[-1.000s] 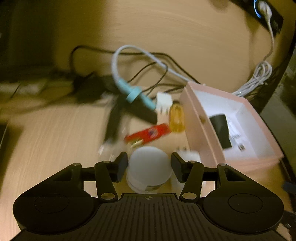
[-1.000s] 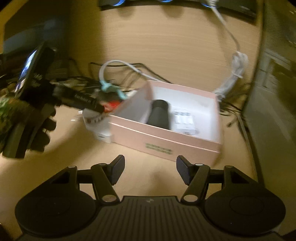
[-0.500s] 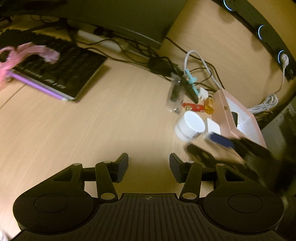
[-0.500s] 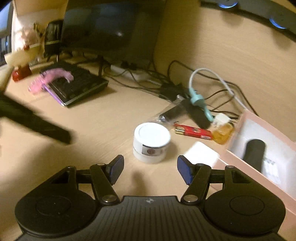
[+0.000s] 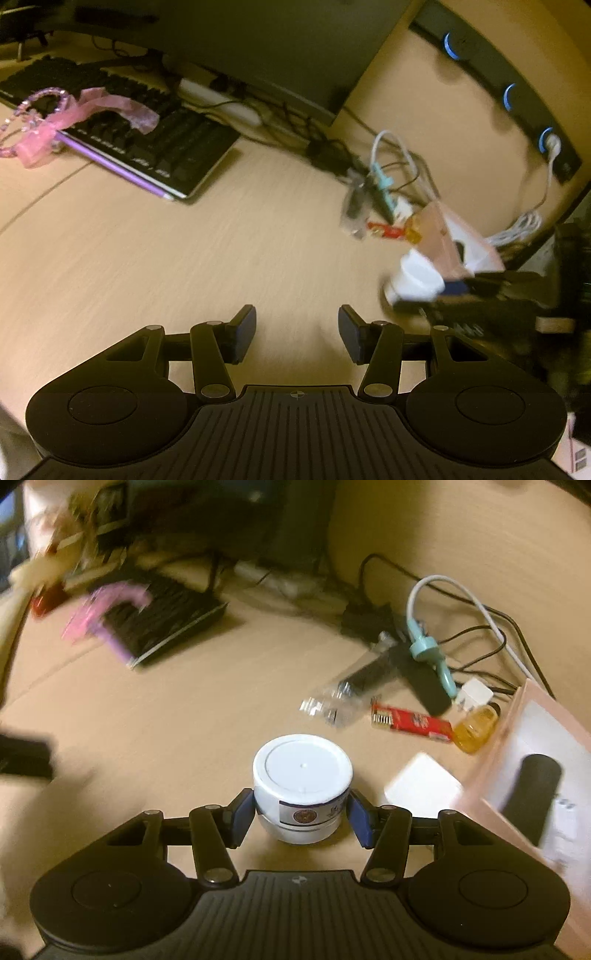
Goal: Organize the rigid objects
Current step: 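Grasp the white cream jar with the right gripper, then lift and carry the white cream jar with the right gripper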
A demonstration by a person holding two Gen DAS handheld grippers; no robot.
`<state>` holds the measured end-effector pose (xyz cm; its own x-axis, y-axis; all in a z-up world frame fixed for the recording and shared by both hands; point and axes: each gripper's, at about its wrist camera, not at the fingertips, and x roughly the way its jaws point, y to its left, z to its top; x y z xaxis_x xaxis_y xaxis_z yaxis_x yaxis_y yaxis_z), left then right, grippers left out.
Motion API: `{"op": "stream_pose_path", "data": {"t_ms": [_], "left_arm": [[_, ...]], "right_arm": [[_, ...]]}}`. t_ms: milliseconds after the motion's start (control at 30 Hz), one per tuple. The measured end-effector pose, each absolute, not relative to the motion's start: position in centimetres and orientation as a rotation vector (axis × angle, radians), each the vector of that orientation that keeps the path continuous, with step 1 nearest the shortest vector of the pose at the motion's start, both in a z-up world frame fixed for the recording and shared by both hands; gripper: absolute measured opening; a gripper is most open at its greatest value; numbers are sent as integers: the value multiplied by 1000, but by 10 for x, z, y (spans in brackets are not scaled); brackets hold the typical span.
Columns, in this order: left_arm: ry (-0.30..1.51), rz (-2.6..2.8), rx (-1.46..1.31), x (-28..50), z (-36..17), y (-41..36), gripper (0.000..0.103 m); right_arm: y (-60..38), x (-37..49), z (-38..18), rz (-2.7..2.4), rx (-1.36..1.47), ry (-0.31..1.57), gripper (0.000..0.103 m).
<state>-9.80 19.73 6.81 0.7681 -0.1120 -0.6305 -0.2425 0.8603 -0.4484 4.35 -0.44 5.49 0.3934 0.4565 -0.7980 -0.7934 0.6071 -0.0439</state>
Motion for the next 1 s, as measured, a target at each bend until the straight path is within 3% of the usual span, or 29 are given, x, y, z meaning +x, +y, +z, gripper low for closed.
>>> {"op": "stream_pose_path", "data": {"t_ms": [300,667,1000], "left_arm": [[664,-65,-589,-77,53,170,54],[715,-92,-559,-74,51,166,54],[778,-84,-524,-74,46,168,54]], "right_arm": [[-24,33,79,799,-626,1080,54],[-45,21,78,763,-504,917,55],[-45,9,49,723,-436,805,63]]}}
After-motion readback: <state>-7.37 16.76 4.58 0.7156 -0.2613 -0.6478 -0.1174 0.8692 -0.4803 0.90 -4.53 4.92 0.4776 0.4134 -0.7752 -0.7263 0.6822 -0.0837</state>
